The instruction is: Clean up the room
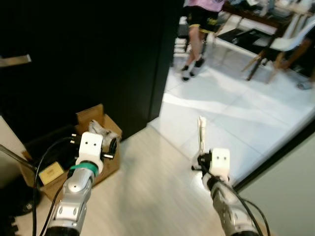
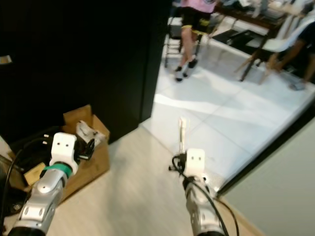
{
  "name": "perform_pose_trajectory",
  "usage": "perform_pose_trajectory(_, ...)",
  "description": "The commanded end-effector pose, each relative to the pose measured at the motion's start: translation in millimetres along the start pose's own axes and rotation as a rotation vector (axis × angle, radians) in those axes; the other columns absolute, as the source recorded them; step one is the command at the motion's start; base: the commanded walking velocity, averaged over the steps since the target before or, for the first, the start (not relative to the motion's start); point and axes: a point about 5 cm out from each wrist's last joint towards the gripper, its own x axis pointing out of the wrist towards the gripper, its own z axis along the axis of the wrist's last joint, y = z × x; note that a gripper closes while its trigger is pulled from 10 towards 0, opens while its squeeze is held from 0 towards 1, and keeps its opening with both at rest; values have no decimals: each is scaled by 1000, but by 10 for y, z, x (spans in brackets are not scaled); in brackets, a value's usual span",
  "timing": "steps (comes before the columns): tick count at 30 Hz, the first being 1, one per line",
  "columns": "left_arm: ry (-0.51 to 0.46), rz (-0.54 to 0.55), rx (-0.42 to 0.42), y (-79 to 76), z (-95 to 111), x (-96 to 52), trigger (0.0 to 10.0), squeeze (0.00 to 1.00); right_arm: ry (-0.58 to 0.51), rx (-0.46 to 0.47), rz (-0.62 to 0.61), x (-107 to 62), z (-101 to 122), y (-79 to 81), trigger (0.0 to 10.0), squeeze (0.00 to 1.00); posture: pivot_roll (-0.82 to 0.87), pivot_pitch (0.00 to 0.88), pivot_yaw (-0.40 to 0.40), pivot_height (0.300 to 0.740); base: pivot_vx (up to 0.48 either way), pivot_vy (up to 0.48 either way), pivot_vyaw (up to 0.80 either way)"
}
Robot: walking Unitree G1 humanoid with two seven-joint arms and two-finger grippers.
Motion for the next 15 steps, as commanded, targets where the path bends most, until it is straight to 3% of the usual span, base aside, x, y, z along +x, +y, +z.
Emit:
perform_pose_trajectory(1,21,-3,-2,46,-19,15,10000,0,0,-6,-21,-37,-42,-22,10000,0,157,0,14,740,341,0,0)
perform_pose_trajectory(13,19,30,-4,82,-41,-42,10000,0,35,-45,25,-47,-113,21,10000,0,163,0,-40,740,341,0,0)
perform_pose_trajectory(15,17,34,0,87,-37,-50,10000,0,38,-52,46,-22,-96,48,10000,0,167,2,-49,740,341,0,738)
